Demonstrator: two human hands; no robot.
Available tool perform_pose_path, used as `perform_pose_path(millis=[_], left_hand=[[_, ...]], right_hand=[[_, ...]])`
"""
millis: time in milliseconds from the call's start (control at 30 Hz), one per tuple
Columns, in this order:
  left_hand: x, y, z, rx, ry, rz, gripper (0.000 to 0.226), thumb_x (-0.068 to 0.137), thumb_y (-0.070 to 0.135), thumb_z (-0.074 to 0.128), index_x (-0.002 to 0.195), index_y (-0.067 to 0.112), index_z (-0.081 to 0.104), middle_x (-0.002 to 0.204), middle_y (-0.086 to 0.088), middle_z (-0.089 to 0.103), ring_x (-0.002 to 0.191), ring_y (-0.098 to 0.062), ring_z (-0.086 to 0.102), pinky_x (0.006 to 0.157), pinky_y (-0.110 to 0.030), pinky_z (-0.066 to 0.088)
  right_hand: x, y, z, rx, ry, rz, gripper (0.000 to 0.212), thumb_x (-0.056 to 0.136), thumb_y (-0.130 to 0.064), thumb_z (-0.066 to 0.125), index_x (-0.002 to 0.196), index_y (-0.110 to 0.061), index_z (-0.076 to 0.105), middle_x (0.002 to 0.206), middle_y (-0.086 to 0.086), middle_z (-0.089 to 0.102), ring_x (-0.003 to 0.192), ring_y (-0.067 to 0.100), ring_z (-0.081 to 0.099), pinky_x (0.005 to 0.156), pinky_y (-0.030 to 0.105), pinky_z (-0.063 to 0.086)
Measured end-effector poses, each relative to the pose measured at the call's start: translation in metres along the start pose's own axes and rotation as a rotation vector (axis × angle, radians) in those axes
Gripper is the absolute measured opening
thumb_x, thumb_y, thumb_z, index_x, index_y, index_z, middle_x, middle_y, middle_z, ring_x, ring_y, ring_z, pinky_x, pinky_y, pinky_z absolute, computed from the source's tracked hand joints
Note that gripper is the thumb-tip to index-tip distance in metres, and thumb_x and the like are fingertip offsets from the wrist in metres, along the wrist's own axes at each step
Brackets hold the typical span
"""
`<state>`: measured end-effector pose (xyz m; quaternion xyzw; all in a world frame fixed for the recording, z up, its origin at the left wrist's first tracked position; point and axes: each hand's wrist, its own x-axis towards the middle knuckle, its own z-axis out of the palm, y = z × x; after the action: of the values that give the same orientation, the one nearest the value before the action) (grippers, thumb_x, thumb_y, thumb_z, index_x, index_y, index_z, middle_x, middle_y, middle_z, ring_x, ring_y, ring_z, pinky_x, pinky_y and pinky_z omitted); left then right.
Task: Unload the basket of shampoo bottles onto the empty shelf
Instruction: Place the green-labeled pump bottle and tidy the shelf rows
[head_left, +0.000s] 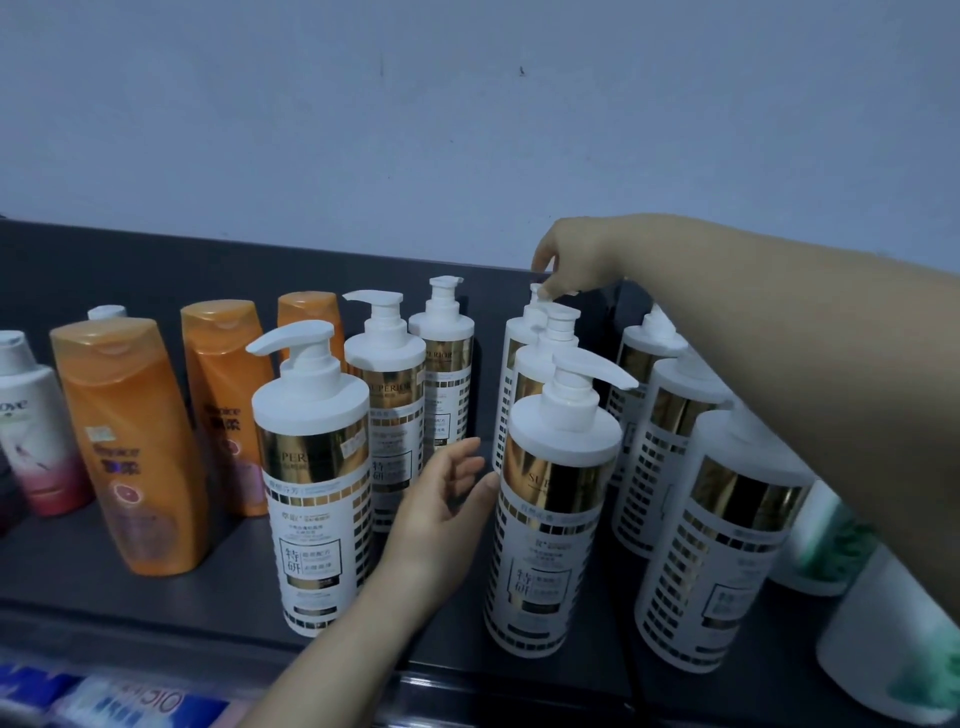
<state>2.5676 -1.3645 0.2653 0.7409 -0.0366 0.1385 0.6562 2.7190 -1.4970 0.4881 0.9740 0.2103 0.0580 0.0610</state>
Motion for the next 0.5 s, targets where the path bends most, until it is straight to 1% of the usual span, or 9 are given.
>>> perform_pose_path(millis=[67, 100, 133, 200, 233, 300, 333, 433, 500], left_hand=[[-0.006, -0.003, -0.004, -0.024, -0.037, 0.041, 0.057, 0.086, 0.052, 0.061, 0.135, 0.024, 0.051, 0.126, 0.007, 0.062, 0.115, 0.001, 0.057, 0.102, -0.029, 0.045], [-0.009, -0.005, -0.006, -0.045, -0.075, 0.063, 0.065, 0.082, 0.062, 0.059, 0.135, 0.024, 0.051, 0.125, 0.008, 0.064, 0.117, -0.002, 0.057, 0.102, -0.032, 0.045], [-0.012, -0.008, -0.008, -0.073, -0.13, 0.076, 0.07, 0.08, 0.066, 0.058, 0.135, 0.022, 0.05, 0.124, 0.007, 0.065, 0.119, -0.006, 0.057, 0.102, -0.034, 0.045], [-0.017, -0.011, -0.008, -0.084, -0.247, 0.078, 0.072, 0.078, 0.062, 0.064, 0.132, 0.017, 0.05, 0.122, 0.003, 0.066, 0.118, -0.012, 0.059, 0.097, -0.031, 0.048], [-0.019, -0.012, -0.007, -0.059, -0.299, 0.074, 0.068, 0.077, 0.055, 0.071, 0.131, 0.019, 0.05, 0.121, 0.003, 0.066, 0.116, -0.012, 0.061, 0.094, -0.028, 0.05], [-0.021, -0.013, -0.001, 0.006, -0.369, 0.068, 0.064, 0.072, 0.038, 0.081, 0.128, 0.028, 0.051, 0.118, 0.005, 0.068, 0.111, -0.01, 0.063, 0.089, -0.024, 0.052], [-0.021, -0.013, 0.001, 0.036, -0.382, 0.068, 0.067, 0.069, 0.034, 0.083, 0.128, 0.033, 0.051, 0.118, 0.008, 0.068, 0.111, -0.008, 0.064, 0.089, -0.025, 0.053], [-0.021, -0.012, 0.002, 0.105, -0.364, 0.078, 0.073, 0.064, 0.039, 0.086, 0.126, 0.045, 0.048, 0.117, 0.015, 0.067, 0.11, -0.003, 0.063, 0.092, -0.032, 0.054], [-0.022, -0.012, 0.002, 0.114, -0.357, 0.092, 0.071, 0.064, 0.039, 0.086, 0.124, 0.048, 0.049, 0.116, 0.017, 0.068, 0.108, -0.003, 0.064, 0.091, -0.032, 0.055]], right_hand=[[-0.011, 0.002, -0.014, 0.066, 0.07, 0.009, 0.038, 0.091, -0.038, 0.056, 0.12, -0.013, 0.061, 0.107, 0.005, 0.069, 0.094, 0.024, 0.067, 0.091, 0.041, 0.049], [-0.018, 0.003, -0.019, 0.128, 0.078, 0.004, 0.036, 0.091, -0.042, 0.056, 0.113, -0.014, 0.064, 0.096, 0.003, 0.071, 0.083, 0.02, 0.07, 0.086, 0.038, 0.051], [-0.025, 0.003, -0.021, 0.185, 0.047, -0.004, 0.037, 0.089, -0.046, 0.057, 0.103, -0.013, 0.067, 0.086, 0.001, 0.073, 0.073, 0.018, 0.072, 0.08, 0.036, 0.053], [-0.04, -0.002, -0.018, 0.231, -0.07, -0.015, 0.041, 0.084, -0.052, 0.063, 0.089, -0.011, 0.068, 0.074, 0.001, 0.074, 0.064, 0.016, 0.072, 0.069, 0.032, 0.056], [-0.046, -0.005, -0.013, 0.231, -0.11, -0.021, 0.04, 0.083, -0.05, 0.066, 0.086, -0.01, 0.068, 0.073, 0.001, 0.074, 0.063, 0.016, 0.072, 0.066, 0.03, 0.056], [-0.052, -0.008, -0.004, 0.221, -0.109, -0.041, 0.028, 0.084, -0.037, 0.069, 0.085, -0.009, 0.07, 0.073, 0.0, 0.074, 0.062, 0.013, 0.072, 0.063, 0.026, 0.054], [-0.053, -0.009, -0.001, 0.223, -0.086, -0.05, 0.022, 0.085, -0.031, 0.068, 0.085, -0.009, 0.07, 0.072, -0.001, 0.074, 0.062, 0.012, 0.072, 0.063, 0.025, 0.053], [-0.056, -0.009, 0.001, 0.268, -0.06, -0.066, 0.015, 0.086, -0.024, 0.067, 0.084, -0.01, 0.069, 0.073, 0.0, 0.074, 0.064, 0.012, 0.071, 0.067, 0.027, 0.054], [-0.057, -0.01, 0.001, 0.29, -0.059, -0.083, 0.012, 0.086, -0.022, 0.068, 0.085, -0.01, 0.069, 0.076, 0.002, 0.074, 0.064, 0.012, 0.071, 0.063, 0.024, 0.052]])
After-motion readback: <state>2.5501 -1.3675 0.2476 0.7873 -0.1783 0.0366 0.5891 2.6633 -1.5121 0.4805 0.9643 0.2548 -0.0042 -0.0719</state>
